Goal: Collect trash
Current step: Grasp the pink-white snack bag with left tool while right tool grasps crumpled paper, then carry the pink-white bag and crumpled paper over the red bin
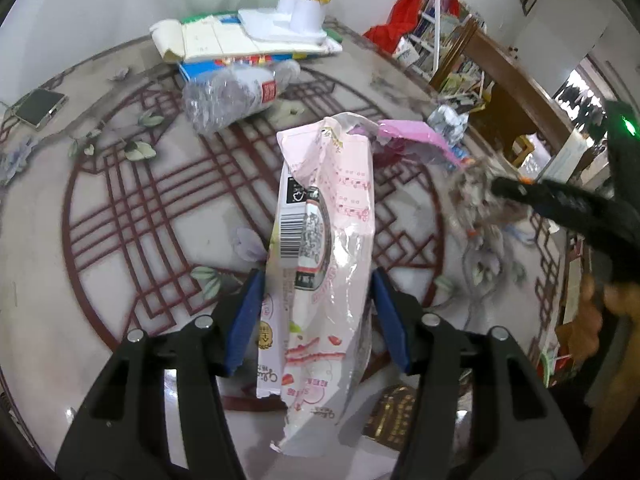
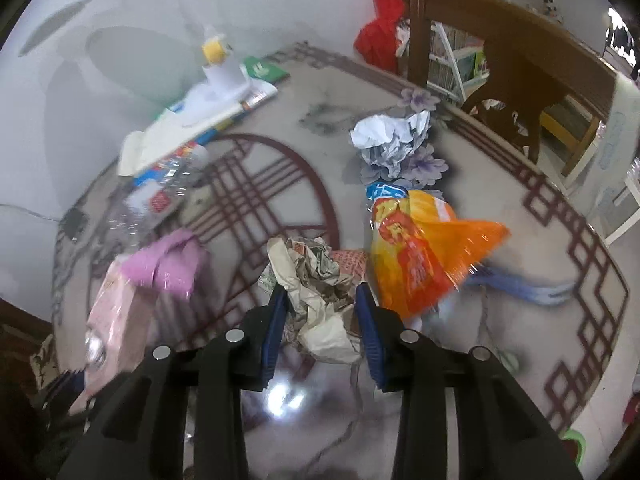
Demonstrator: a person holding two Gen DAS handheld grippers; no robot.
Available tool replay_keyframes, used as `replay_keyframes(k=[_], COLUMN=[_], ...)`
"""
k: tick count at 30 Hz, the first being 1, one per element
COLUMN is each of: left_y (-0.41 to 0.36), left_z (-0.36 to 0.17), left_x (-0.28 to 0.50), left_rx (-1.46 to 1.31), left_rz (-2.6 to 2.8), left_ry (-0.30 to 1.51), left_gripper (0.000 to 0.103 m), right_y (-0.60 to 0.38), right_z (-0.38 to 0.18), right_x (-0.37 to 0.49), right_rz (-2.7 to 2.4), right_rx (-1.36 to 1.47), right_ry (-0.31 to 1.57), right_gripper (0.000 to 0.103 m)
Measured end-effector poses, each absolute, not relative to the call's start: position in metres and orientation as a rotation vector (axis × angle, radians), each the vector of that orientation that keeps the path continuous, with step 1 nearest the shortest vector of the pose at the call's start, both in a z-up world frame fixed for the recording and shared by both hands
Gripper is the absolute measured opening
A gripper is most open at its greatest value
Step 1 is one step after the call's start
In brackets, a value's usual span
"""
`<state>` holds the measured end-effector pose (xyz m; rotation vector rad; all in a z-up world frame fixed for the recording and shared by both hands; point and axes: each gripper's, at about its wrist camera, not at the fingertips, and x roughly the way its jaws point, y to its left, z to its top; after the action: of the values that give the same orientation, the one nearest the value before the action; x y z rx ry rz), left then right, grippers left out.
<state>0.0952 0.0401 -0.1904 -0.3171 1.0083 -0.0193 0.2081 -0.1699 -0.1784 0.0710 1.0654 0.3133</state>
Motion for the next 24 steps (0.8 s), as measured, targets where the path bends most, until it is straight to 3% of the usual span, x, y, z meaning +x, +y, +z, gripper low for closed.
replay_keyframes(k=[7, 24], left_y=[0.039, 0.002], left_z=[-0.190, -0.090], left_x=[0.091, 0.036], left_rx=[-0.495, -0.275], left_rz=[-0.088, -0.086], left_ry=[1.089, 0.849], left_gripper=[0.054, 0.055], right_y=[-0.182, -0.243], right_z=[-0.157, -0.074], right_x=[0.167, 0.056], right_rz=[0.322, 0.318], right_rx=[0.077, 0.199], right_ry=[1.057, 0.846], right_gripper=[0.035, 0.037])
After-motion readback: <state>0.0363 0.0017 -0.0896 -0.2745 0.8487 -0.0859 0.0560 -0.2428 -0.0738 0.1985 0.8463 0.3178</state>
